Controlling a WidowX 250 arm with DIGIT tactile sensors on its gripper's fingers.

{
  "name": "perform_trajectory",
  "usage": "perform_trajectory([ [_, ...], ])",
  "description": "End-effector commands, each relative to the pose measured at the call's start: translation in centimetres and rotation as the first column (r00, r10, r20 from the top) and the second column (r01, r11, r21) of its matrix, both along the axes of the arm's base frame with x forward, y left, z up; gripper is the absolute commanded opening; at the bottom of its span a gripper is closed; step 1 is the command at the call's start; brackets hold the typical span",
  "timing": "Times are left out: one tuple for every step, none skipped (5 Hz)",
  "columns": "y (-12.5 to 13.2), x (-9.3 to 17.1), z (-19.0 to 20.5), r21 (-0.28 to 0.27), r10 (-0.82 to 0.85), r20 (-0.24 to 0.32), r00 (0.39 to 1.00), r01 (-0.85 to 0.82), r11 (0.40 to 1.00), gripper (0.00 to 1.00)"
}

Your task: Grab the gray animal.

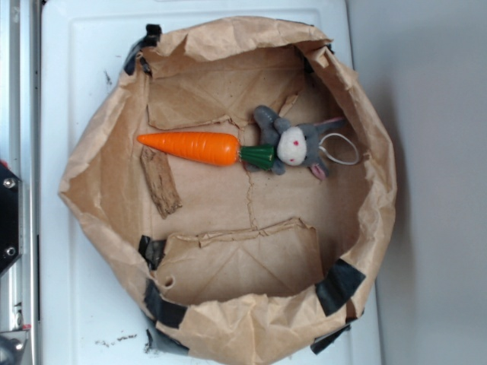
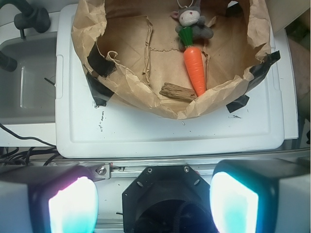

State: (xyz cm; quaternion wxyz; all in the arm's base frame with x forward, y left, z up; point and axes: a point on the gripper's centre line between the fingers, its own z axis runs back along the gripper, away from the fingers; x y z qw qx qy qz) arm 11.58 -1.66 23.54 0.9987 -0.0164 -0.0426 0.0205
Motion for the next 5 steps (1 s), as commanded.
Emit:
perform_trajectory([
  [0.0,0.0,0.0,0.0,0.0,0.0,1.0,0.0,1.0,1.0],
  [-1.6,4.5,-1.6,0.055,0.023,-0.009,1.0,-0.022,0.998,1.0],
  [-2.6,6.7,-4.0,0.088,-0.022,-0.053,0.998,0.027,0.996,1.0],
  [0.4,11.6,-6.3,0.105,-0.072,-0.098,0.993,0.083,0.991,1.0],
  [0.4,11.6,-6.3,0.105,-0.072,-0.098,0.993,0.083,0.991,1.0],
])
